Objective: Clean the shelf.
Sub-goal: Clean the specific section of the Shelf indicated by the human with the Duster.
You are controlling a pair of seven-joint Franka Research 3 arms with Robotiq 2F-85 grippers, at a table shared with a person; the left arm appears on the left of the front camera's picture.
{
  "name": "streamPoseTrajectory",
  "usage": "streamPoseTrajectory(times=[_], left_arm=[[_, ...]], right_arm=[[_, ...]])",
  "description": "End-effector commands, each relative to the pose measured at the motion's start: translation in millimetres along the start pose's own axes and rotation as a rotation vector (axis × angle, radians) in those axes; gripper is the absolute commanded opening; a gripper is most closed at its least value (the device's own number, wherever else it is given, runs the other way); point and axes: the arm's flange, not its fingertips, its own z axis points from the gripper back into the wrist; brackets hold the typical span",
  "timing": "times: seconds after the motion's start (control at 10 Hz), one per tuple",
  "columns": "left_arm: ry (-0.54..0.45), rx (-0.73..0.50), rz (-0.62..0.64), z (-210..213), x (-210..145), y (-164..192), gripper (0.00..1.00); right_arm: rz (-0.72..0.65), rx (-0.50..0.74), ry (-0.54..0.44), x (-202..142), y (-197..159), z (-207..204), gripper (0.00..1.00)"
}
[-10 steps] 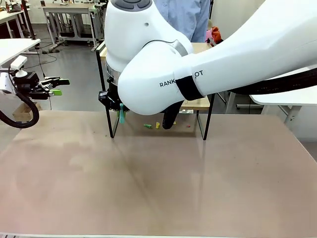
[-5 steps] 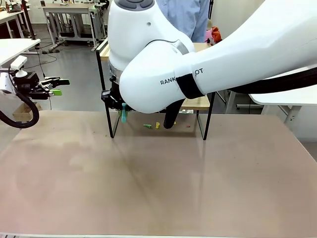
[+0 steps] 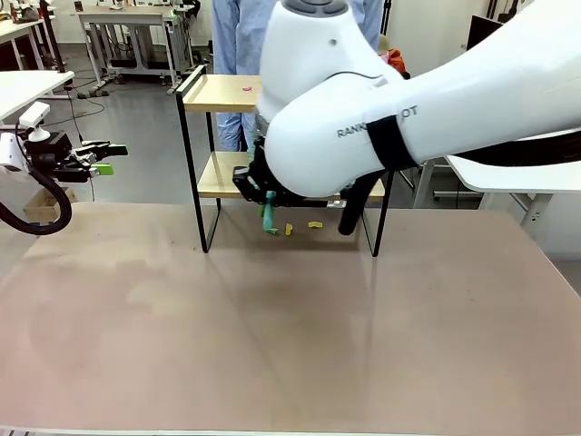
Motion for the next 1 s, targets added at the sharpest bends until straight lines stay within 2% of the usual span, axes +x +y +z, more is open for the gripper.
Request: streamPoseTrajectory(times=[0.0,0.4,0.7,0.9], left_arm=[[-0.001,0.005,-0.016,-1.6,2.0,-0.8,1.00],[-0.001,0.005,-0.016,-1.6,2.0,-0.8,1.00],[-0.001,0.005,-0.016,-1.6,2.0,-0.8,1.00],[-0.001,0.005,-0.016,-1.6,2.0,-0.8,1.00]], right_arm=[[-0.027,0.009,0.004,-9.0,-34.7,7.4,0.13],[-0.126,-0.009,-0.007,-3.9,-103.7,28.5,0.13],[-0.185,-0.070,0.007,0.9,-159.9,40.9,0.13],[-0.174,-0.141,-0.052,-2.4,-179.5,55.5,0.13]])
